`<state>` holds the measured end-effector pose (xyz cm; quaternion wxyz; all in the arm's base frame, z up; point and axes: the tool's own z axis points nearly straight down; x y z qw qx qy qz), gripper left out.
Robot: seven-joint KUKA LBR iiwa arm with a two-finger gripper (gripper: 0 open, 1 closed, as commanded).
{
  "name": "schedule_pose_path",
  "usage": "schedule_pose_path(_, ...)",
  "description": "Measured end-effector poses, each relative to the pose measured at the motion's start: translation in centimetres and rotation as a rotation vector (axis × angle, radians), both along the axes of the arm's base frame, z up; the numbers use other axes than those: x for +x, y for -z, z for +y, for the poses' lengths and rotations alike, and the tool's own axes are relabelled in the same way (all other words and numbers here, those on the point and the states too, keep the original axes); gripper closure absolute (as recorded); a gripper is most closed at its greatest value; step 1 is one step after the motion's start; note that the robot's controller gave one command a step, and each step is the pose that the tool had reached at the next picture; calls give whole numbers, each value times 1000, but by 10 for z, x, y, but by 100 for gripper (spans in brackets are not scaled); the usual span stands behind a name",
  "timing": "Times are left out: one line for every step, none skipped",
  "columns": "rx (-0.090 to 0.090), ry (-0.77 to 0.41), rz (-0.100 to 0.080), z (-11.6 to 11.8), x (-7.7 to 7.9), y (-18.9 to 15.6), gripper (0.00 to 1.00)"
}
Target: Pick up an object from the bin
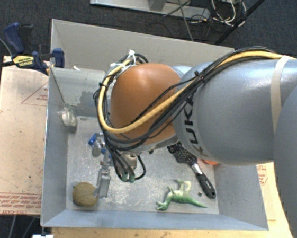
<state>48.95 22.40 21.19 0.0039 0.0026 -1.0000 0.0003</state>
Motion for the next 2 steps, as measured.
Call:
schedule_pose_path(2,5,-7,-1,2,-4,0)
schedule_pose_path(3,-208,-11,-3,19,9,0)
